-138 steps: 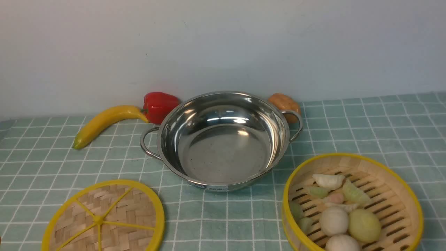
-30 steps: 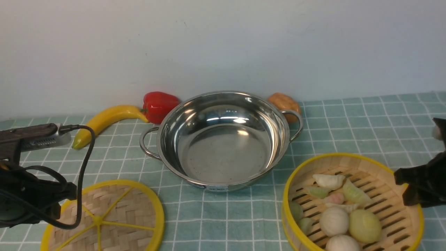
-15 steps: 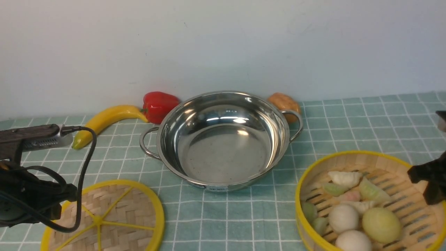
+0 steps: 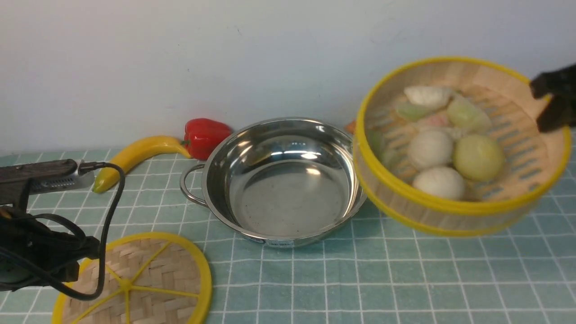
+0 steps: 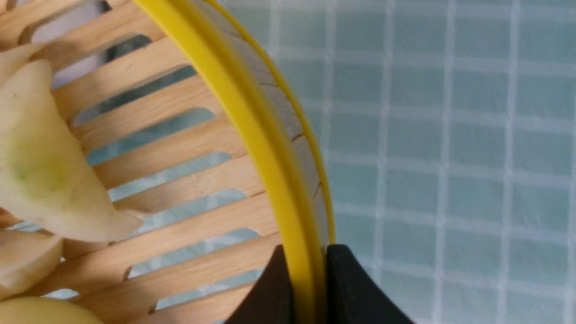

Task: Place the steamer in the pot on the blue tablecloth, and put the lid on the steamer.
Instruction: 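Place the bamboo steamer basket of food into the steel pot with the right gripper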

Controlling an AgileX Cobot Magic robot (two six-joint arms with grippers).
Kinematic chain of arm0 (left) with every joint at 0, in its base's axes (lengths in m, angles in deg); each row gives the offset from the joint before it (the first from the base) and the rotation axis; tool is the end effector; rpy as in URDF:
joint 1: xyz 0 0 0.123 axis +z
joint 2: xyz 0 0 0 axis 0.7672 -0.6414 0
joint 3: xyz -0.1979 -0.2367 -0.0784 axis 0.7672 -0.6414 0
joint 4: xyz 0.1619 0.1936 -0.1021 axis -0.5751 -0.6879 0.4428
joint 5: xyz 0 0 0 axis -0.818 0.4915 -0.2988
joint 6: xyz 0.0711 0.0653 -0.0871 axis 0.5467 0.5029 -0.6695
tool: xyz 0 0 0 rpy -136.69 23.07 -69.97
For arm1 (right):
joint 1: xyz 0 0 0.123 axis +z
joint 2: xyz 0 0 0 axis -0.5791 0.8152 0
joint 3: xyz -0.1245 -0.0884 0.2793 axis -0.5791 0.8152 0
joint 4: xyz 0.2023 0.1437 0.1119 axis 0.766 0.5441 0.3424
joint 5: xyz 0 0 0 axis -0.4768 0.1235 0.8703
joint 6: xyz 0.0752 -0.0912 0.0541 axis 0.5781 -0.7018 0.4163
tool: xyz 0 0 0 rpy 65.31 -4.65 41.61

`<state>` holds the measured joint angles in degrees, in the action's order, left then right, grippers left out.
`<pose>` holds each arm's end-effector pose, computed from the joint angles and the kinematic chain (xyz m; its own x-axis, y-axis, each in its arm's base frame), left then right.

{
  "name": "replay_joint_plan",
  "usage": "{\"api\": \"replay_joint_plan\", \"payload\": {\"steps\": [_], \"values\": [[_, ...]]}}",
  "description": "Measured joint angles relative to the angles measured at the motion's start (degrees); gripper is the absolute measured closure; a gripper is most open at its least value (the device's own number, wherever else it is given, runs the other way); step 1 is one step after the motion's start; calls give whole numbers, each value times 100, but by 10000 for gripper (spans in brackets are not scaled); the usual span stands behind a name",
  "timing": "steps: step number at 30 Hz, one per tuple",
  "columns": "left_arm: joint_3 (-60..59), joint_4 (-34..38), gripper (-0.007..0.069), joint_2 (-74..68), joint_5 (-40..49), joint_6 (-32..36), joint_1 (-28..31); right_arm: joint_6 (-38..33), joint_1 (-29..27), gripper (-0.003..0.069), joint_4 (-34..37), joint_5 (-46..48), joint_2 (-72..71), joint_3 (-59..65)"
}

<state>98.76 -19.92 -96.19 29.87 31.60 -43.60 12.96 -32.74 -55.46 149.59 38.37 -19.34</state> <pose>0.2536 0.0296 0.2249 -0.9305 -0.1505 -0.3339 -0.1564 0.9877 -0.0094 0.3668 0.0434 0.3421 -0.9448 0.0464 -0.3243 -0.0283 0.9747 0.2219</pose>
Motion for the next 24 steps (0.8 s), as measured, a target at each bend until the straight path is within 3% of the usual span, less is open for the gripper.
{"api": "replay_joint_plan", "payload": {"steps": [5,11,16,24], "values": [[0,0,382,0,-58,3,0,421,1186,574,96,5,1902,-2161],[0,5,382,0,-58,3,0,723,1862,574,-23,5,3540,-3953],[0,5,382,0,-58,3,0,790,2041,574,-178,10,4261,-4714],[0,5,382,0,-248,3,0,792,2041,574,-427,44,4777,-4822]]}}
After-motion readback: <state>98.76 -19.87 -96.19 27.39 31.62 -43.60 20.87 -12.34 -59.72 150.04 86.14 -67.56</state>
